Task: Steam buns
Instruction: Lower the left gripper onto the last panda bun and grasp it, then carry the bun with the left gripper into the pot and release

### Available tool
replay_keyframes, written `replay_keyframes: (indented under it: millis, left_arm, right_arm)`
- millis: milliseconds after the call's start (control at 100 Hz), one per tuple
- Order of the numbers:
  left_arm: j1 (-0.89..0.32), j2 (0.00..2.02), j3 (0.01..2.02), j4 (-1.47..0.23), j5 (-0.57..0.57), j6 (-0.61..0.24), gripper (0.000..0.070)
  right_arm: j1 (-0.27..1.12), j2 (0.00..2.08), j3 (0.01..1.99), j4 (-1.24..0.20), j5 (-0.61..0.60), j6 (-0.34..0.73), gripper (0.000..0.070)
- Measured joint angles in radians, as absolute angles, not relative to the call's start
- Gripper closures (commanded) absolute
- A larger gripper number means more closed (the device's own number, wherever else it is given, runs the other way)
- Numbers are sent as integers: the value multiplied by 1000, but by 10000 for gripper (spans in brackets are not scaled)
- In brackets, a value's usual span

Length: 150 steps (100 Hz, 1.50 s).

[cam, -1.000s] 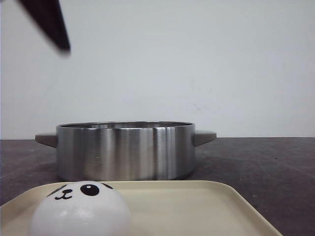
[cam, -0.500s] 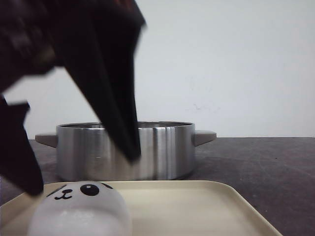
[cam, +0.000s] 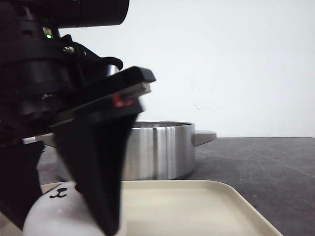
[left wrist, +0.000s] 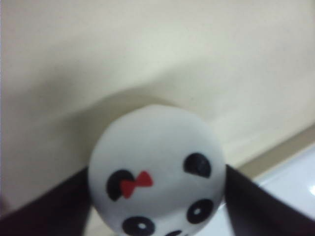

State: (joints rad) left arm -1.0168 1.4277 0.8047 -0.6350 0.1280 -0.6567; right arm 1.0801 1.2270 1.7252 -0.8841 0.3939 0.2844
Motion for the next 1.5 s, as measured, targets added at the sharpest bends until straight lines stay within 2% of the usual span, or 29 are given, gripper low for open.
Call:
replay_keyframes:
  millis: [40, 270, 420, 560, 660, 870, 1010, 1260, 1500]
  left_arm:
    - [-1017, 1428, 805, -634, 128, -654, 699]
    - [-1018, 1410, 805, -639, 131, -615, 693]
    - [-1028, 1293, 862, -679, 119, -593, 693]
    - [-1029, 1158, 1004, -656, -11, -548, 693]
    - [-990, 1138, 1098, -676, -82, -495, 693]
    - [-830, 1232, 1222, -751, -88, -365, 693]
    - [-725, 1319, 1252, -760, -46, -307, 693]
    - [-620, 1514, 1252, -758, -20, -282, 693]
    - [-581, 1654, 1252, -752, 2, -280, 693]
  right_arm:
    - [1080, 1227, 1725, -884, 394, 284, 697]
    - [1080, 1227, 1725, -886, 397, 284, 697]
    - [1080, 1226, 1725, -886, 397, 284, 697]
    - [1080, 1226, 1725, -885, 397, 284, 697]
    - [1080, 1226, 1725, -885, 397, 284, 697]
    - [1080, 1226, 1725, -875, 397, 284, 697]
    - [1080, 1226, 1725, -873, 397, 284, 697]
    - [1084, 1226, 1725, -873, 397, 284, 697]
    - [1086, 1226, 1725, -873, 397, 284, 697]
